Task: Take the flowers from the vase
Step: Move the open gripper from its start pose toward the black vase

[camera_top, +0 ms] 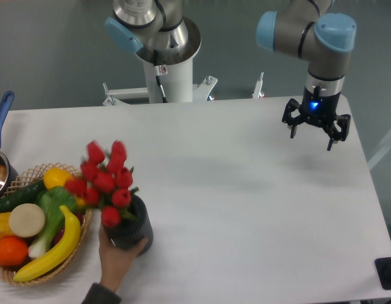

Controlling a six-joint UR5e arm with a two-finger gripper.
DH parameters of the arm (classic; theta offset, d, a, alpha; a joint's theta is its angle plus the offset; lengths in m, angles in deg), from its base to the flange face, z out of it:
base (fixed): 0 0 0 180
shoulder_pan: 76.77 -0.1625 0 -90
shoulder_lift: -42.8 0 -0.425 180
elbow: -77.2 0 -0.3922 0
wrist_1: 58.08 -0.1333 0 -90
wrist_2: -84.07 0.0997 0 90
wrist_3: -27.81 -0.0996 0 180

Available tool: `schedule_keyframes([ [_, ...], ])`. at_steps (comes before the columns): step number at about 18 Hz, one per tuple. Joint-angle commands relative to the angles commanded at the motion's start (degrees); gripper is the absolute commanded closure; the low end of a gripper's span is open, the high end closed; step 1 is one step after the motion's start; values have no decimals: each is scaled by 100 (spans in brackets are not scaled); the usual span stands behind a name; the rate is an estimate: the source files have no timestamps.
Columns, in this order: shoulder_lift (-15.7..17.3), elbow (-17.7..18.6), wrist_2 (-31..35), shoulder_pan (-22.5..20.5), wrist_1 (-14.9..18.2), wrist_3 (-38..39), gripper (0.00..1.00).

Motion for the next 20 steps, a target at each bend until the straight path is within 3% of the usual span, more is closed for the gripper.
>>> schedule_keyframes([
  [6, -18, 26, -218, 123, -35, 166, 0],
  [9, 61, 525, -1297, 193, -359, 334, 0],
  [12, 158, 466, -1685, 474, -352, 421, 0],
  [16, 97, 369, -2836, 1123, -360, 1124, 0],
  [18, 79, 395, -3267, 1361, -369, 1143, 0],
  [20, 27, 422, -4108, 1608, -395, 1134, 0],
])
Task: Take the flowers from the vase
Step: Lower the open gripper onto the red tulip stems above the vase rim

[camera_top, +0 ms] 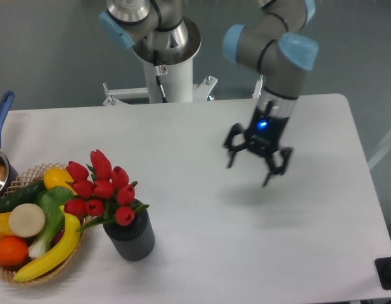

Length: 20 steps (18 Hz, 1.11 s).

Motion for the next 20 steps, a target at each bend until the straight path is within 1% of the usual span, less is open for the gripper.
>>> schedule_keyframes([
  [1, -18, 0, -440, 36, -9, -9, 0],
  [3, -114, -44, -1057, 97, -9, -9, 0],
  [5, -132, -44, -1340, 194, -9, -61, 0],
  [7, -141, -44, -1428, 413, -18, -70, 0],
  [9, -263, -61, -1525, 571, -18, -70, 0],
  [17, -422, -105, -1552, 1090, -35, -114, 0],
  [20, -597, -236, -1552, 1126, -132, -114, 0],
])
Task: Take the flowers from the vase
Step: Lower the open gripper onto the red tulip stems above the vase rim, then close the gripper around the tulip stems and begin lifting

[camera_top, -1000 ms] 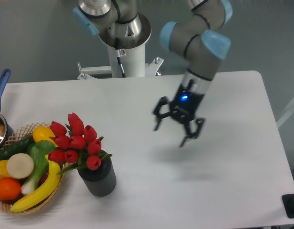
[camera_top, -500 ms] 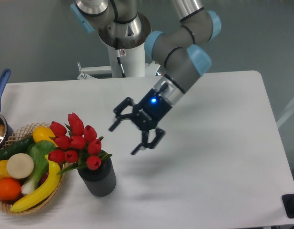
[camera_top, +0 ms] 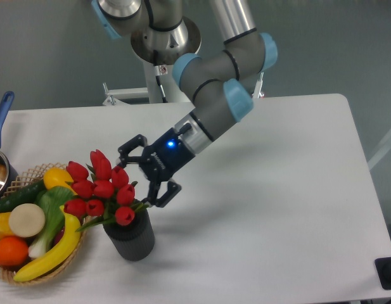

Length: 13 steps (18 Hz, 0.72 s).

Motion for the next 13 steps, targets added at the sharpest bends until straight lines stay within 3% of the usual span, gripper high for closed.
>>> schedule_keyframes([
  [3, -62, -80, 0, 53, 0, 0, 0],
  [4, -62, -80, 0, 62, 0, 0, 5],
  [6, -123, -123, 0, 88, 0, 0, 28],
  [8, -202, -220, 0, 88, 0, 0, 61],
  [10, -203, -264, 9, 71, 0, 9, 88],
  [11, -185, -264, 17, 62, 0, 9, 97],
  [13, -159, -291, 18, 18, 0, 9, 100],
])
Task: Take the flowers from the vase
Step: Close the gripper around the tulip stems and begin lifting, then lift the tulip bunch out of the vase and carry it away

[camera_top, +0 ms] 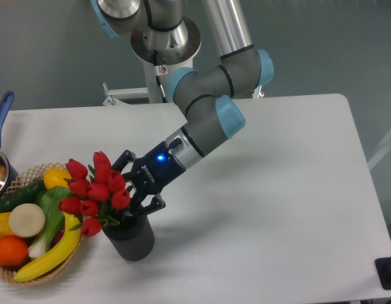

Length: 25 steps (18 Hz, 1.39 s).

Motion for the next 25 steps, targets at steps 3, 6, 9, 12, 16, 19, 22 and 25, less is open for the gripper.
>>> schedule_keyframes([
  [3, 17, -26, 0, -97, 0, 35, 100],
  [6, 44, -35, -9, -158, 0, 96, 100],
  [9, 158, -114, -79, -229, 0, 420, 100],
  [12, 176, -377, -289, -264, 0, 956, 100],
  [16, 193, -729, -413, -281, 0, 1695, 100],
  [19, 220, -800, -632, -378, 0, 1942, 100],
  [22, 404, -844, -790, -466, 0, 2205, 100],
  [25, 431, -993, -1098, -624, 9, 2442, 100],
])
